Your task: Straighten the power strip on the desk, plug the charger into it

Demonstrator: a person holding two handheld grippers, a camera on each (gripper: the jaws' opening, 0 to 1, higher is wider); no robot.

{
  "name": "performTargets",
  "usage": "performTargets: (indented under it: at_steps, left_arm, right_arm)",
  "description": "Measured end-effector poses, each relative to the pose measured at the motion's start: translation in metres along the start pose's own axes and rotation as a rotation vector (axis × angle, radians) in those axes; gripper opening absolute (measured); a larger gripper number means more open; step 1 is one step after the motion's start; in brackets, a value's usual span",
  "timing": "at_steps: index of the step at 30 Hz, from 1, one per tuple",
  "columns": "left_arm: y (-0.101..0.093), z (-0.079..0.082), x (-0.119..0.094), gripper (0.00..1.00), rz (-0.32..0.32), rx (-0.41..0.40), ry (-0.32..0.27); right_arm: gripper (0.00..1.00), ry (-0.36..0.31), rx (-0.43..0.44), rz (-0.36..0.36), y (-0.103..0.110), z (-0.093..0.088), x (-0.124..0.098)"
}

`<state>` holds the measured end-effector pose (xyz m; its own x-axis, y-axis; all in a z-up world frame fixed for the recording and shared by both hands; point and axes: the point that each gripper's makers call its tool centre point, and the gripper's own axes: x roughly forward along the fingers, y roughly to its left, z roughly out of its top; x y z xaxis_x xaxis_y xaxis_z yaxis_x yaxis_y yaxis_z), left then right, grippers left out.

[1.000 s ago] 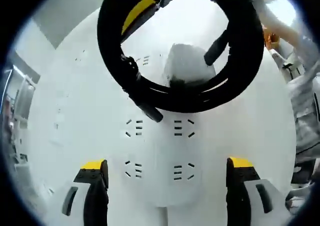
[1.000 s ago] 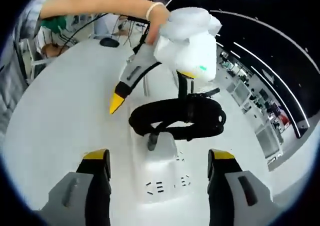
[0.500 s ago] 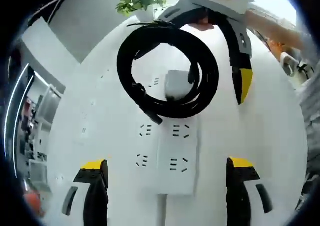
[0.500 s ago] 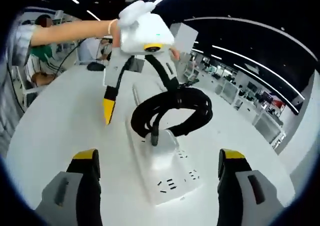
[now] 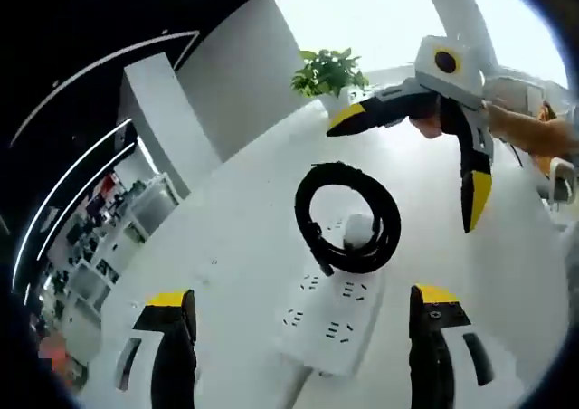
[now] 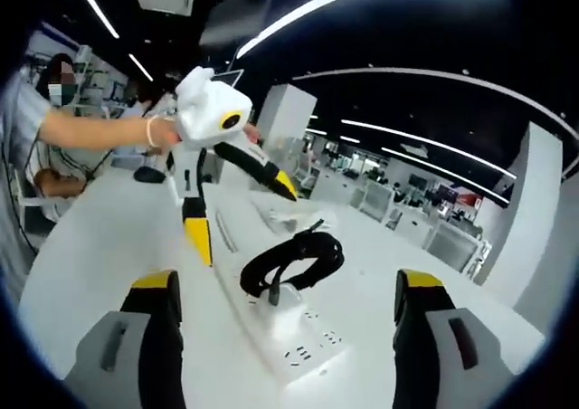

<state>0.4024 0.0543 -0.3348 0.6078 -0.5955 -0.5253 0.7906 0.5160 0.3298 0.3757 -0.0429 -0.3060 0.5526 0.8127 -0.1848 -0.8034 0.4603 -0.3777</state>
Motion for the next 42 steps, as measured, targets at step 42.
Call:
performTargets:
  at_steps: [42]
  left_arm:
    - [-0.102, -0.033, -0.14, 1.0, 0.229, -0.531, -0.503]
  right_arm:
    - [0.91, 0.038, 0.265, -0.378, 0.065, -0.047, -0.14]
